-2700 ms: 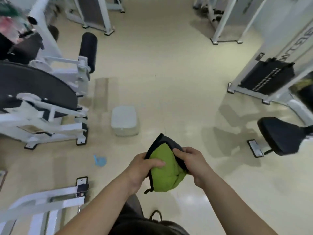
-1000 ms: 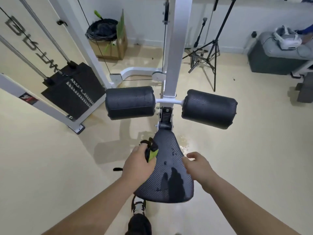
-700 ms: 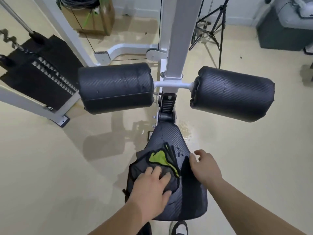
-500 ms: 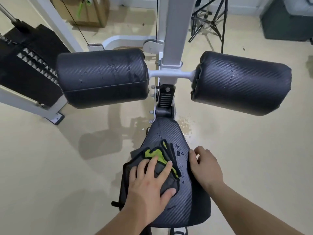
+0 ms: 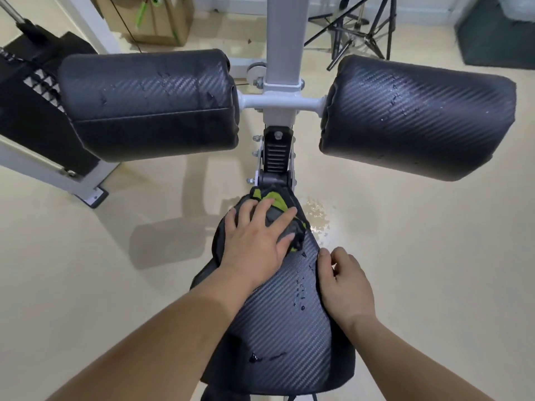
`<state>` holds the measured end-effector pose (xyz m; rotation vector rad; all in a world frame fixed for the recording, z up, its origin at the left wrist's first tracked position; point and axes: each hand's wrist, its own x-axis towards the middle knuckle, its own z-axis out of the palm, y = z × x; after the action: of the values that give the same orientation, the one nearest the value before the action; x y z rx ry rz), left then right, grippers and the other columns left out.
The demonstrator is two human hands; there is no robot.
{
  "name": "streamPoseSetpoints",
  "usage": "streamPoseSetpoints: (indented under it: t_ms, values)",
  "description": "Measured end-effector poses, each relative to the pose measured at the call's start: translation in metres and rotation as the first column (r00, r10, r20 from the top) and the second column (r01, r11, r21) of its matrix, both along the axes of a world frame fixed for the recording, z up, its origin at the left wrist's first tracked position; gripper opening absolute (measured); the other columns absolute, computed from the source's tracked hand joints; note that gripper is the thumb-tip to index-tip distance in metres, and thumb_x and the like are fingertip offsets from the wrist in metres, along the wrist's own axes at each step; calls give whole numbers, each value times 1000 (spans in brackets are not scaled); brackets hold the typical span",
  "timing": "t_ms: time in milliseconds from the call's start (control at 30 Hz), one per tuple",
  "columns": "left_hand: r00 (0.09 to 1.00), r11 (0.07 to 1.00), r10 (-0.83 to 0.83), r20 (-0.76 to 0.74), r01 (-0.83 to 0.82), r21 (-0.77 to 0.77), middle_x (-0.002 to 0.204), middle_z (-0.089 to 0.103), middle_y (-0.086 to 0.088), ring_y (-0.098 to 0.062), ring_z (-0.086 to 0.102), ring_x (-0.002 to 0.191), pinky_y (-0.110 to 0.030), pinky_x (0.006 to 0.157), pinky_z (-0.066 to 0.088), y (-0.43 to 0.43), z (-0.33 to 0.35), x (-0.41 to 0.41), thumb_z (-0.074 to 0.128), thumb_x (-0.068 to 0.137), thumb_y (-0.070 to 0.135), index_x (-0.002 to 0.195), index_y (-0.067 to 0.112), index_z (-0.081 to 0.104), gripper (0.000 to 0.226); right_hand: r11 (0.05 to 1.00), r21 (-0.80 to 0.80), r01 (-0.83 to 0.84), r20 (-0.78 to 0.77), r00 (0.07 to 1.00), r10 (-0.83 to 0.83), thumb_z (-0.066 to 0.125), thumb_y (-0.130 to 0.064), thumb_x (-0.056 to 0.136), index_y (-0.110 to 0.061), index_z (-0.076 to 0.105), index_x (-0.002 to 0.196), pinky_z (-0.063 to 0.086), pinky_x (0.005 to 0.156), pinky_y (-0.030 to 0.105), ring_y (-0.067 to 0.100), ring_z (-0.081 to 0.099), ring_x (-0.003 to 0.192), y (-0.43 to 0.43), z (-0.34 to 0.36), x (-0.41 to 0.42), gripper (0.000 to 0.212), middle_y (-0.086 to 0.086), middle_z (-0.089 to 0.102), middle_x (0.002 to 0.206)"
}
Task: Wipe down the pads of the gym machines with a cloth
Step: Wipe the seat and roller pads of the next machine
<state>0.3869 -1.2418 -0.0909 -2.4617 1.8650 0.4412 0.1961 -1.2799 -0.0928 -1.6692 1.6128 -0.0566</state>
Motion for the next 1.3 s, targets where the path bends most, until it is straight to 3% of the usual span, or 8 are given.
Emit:
streamPoseSetpoints:
  t_ms: [167,300,433,567,667,833,1000,1300]
  values:
    - [998,991,13,-61,-21,-132,146,46,6,-24,41,132,-46,104,31,50,15,-41,48,99,48,140,41,54,42,1000,-19,-13,32,999,14,34,-54,105,-29,38,73,41,67,37,20,55,79,2,-2,-4,41,0,55,85]
    - [949,957,-271,-160,248,-150,138,53,8,-22,49,127,-46,101,38,119,29,-48,61,86,50,133,45,57,47,999,-43,-13,33,999,14,35,-53,106,-29,38,73,40,68,38,22,53,80,5,-3,-9,41,0,54,83]
    - [806,807,-589,-58,583,-95,149,44,8,-21,42,133,-45,106,35,83,20,18,52,96,56,147,51,42,52,999,-51,-13,29,999,15,34,-53,105,-28,39,73,44,70,40,22,53,81,5,-4,-6,41,0,54,82]
    - [978,975,-207,-13,205,-88,157,38,3,-27,33,140,-55,110,32,-3,1,21,44,100,54,149,51,40,50,998,-58,-22,30,999,24,33,-52,106,-29,38,72,37,64,37,14,51,78,5,-6,-5,42,-2,54,81]
    - [997,989,74,-18,-76,-130,151,43,3,-28,37,134,-52,102,29,-34,-9,-8,52,97,48,139,47,52,43,997,-74,0,48,999,3,33,-48,107,-25,38,72,36,64,38,15,50,76,6,-8,-5,42,-1,53,79]
    - [976,959,-190,-105,161,-233,142,47,5,-27,44,128,-49,99,35,30,10,-49,52,95,43,132,38,57,38,999,-45,24,53,998,-21,33,-28,108,-21,45,79,42,73,41,26,53,81,6,-13,-10,32,0,57,83]
    - [812,807,-581,-58,567,-165,147,44,9,-22,41,133,-46,106,36,51,13,4,59,92,48,141,45,46,51,999,-29,22,45,999,-21,27,-40,109,-18,45,76,42,72,42,22,54,78,3,-9,-6,43,1,55,78]
    - [997,982,-60,-48,50,-183,144,49,7,-26,44,125,-47,96,33,-25,-7,-18,55,96,45,135,41,58,40,996,33,80,91,992,-83,29,-42,108,-13,43,76,43,72,43,25,53,74,0,-6,-5,45,7,56,76]
